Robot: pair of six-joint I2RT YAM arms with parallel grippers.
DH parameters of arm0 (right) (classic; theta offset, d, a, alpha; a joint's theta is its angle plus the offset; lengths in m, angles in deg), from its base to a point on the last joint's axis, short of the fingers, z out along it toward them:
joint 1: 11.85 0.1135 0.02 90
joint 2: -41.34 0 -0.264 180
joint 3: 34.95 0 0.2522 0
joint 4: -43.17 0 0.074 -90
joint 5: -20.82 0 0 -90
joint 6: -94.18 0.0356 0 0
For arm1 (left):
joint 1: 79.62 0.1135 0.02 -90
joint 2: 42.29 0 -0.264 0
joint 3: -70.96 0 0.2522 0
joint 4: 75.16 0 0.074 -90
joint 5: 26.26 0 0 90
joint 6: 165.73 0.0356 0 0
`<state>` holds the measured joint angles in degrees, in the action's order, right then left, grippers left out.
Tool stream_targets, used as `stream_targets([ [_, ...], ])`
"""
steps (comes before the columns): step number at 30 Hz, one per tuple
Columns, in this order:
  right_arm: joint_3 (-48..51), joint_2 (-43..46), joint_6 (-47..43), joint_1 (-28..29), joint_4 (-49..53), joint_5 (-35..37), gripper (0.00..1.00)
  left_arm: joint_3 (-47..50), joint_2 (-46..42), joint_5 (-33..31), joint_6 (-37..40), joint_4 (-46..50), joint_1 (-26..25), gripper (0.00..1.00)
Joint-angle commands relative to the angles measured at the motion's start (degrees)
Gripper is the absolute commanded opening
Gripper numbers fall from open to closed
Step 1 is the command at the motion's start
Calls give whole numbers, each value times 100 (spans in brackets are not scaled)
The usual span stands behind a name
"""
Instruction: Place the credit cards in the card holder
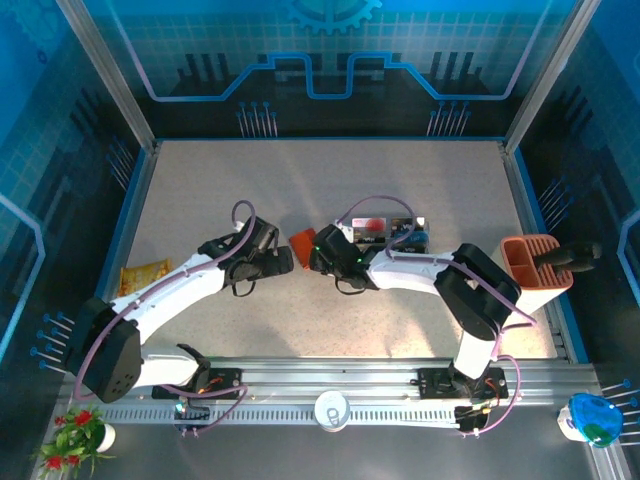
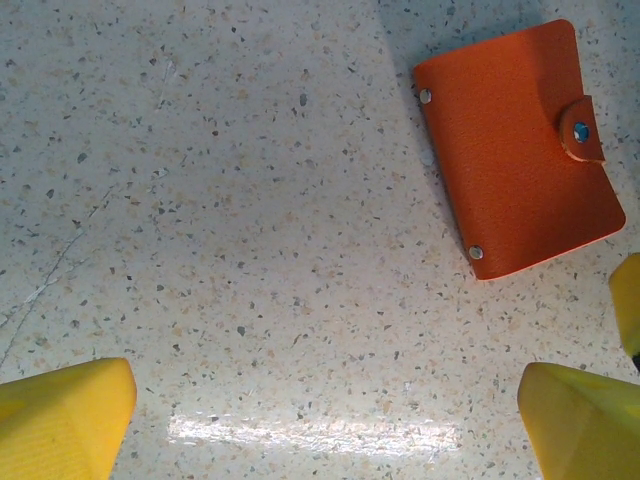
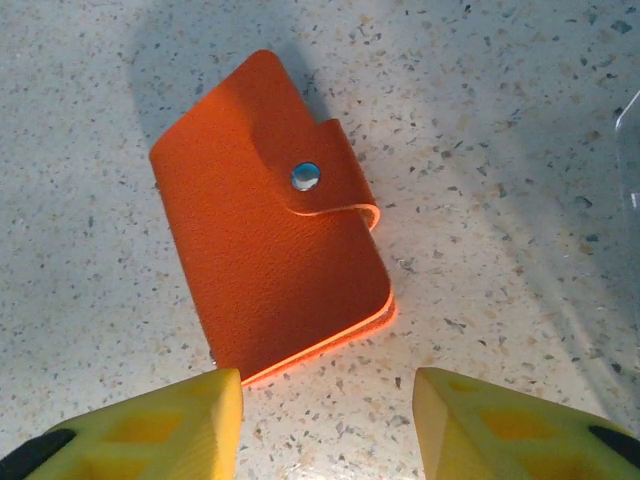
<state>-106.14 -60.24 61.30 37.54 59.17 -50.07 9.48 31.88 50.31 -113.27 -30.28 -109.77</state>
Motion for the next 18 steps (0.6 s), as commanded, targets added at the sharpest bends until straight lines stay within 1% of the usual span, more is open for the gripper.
stream_targets([
  [1, -183, -175, 179, -87, 53, 126, 49, 92, -174, 18, 31, -17, 27, 99],
  [13, -286, -523, 260, -323, -249, -296, 49, 116, -95, 53, 45, -50, 28, 99],
  [18, -278, -607, 290, -424, -469, -477, 46, 132, -67, 51, 35, -61, 31, 99],
])
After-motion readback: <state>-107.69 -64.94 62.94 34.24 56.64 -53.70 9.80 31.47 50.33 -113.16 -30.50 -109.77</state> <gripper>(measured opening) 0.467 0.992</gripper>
